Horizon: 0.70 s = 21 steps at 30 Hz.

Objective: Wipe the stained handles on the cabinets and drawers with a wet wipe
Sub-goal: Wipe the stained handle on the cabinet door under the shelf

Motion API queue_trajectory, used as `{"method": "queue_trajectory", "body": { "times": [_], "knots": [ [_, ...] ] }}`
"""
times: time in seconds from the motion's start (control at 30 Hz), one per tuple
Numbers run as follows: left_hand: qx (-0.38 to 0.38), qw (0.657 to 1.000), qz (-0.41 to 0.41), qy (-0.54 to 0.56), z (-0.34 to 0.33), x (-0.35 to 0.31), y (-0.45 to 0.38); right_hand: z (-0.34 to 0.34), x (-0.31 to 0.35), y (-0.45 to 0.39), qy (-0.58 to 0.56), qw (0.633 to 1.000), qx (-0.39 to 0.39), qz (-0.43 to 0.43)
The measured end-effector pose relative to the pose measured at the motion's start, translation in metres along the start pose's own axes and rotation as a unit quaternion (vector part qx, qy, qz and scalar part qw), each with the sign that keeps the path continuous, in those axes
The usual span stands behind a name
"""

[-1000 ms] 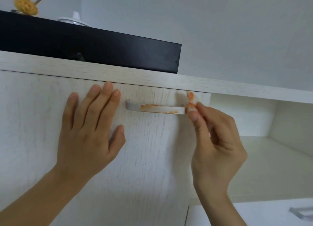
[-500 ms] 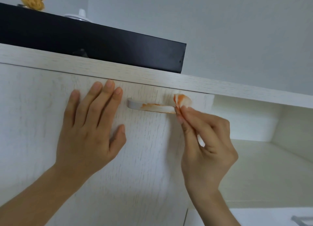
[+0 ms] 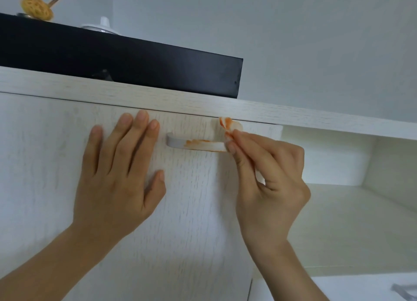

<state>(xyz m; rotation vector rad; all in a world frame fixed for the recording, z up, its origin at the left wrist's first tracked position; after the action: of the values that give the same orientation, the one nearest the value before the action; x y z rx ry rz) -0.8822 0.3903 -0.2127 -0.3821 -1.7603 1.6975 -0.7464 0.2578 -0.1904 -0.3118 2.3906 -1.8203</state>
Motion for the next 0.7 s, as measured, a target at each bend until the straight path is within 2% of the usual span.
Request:
{"method": "queue_trajectory", "body": {
  "times": [0.17,0.27,0.33,0.4,0.47,0.6,0.7],
  "knots": [
    [0.003,1.0,0.001,0.001,0.0,0.001,0.0,0.003,0.002,0.004,0.001,1.0,0.014,-0.008],
    [0.008,1.0,0.001,0.002,-0.001,0.0,0.0,0.01,0.009,-0.005,-0.036,0.998,0.03,-0.05],
    [0.011,1.0,0.003,0.001,-0.001,0.001,0.0,0.012,0.012,-0.01,-0.069,0.988,0.058,-0.122],
    [0.01,1.0,0.001,-0.002,-0.002,0.001,0.001,0.011,0.007,-0.012,-0.087,0.963,0.117,-0.227],
    [0.01,1.0,-0.002,0.0,-0.002,0.001,0.001,0.011,0.002,-0.016,-0.062,0.949,0.153,-0.269],
    [0.007,1.0,-0.002,0.004,-0.002,0.001,0.001,0.009,0.004,-0.036,0.015,0.954,0.172,-0.244],
    [0.003,1.0,-0.003,0.004,-0.001,0.001,0.001,0.007,0.006,-0.039,0.041,0.966,0.146,-0.208]
  ]
}}
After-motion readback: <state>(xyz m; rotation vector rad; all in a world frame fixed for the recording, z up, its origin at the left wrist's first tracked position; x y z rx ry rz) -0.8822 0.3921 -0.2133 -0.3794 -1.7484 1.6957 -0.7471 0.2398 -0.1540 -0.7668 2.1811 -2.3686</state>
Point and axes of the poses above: each hand's wrist, its own y-axis away from the middle knuckle, its own z-axis out of the back of the hand, x = y × z, the point moved 5 cm from there along -y, towards the middle knuckle, and after that the axes turned 1 degree about z, right-handed, at the moved point
